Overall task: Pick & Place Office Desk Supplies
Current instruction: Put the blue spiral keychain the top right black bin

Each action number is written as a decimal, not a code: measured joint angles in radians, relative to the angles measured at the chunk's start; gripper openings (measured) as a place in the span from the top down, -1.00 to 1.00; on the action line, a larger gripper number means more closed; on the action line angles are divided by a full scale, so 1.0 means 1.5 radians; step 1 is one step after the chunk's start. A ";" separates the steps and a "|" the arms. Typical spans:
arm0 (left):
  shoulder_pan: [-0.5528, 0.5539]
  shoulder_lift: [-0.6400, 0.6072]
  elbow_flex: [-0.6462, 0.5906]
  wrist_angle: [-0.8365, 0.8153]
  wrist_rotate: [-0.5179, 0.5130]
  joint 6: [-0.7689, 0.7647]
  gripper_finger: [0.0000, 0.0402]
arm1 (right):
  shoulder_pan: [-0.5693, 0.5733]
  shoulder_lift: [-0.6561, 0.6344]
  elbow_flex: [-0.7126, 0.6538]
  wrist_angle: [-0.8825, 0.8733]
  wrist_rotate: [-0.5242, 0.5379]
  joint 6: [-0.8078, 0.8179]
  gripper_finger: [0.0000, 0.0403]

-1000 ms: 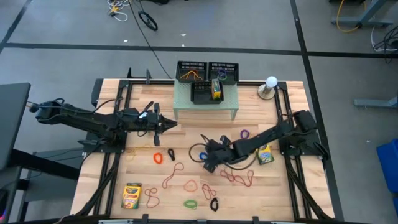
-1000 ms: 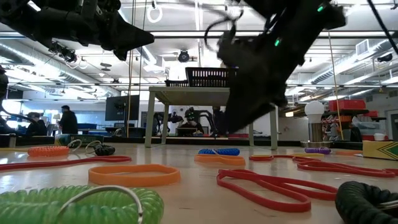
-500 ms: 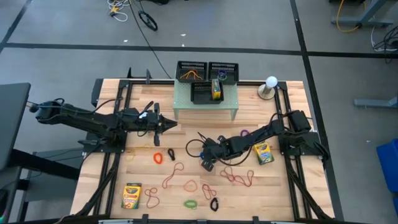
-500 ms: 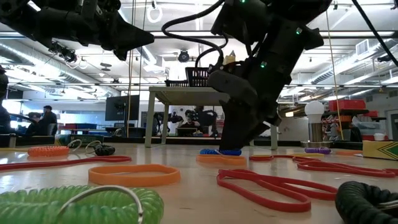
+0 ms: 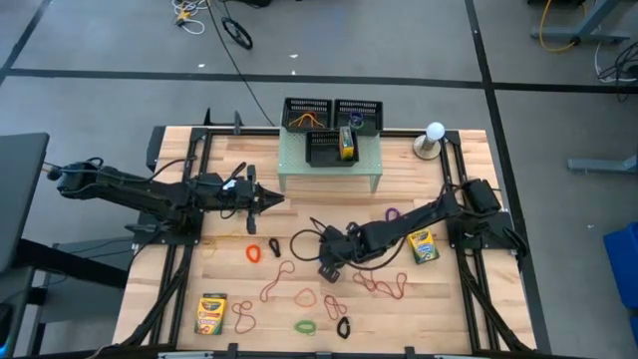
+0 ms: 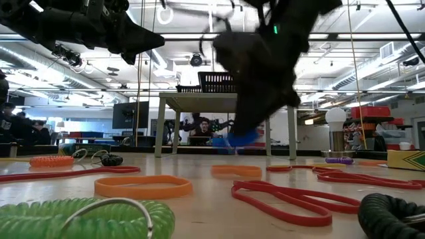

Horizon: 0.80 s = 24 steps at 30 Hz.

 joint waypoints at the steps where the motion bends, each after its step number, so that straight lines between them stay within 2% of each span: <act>1: 0.000 0.000 0.000 0.000 0.000 0.000 0.81 | 0.002 0.000 0.020 -0.020 0.003 -0.001 0.84; 10: 0.000 0.000 0.000 0.001 0.000 0.000 0.81 | 0.011 -0.027 0.168 -0.192 0.059 -0.051 0.86; 14: 0.000 0.000 0.000 0.000 0.000 0.000 0.81 | 0.002 -0.072 0.189 -0.216 0.074 -0.071 0.86; 24: 0.000 0.000 0.000 0.000 0.000 0.000 0.81 | -0.011 -0.226 0.192 -0.226 0.162 -0.132 0.86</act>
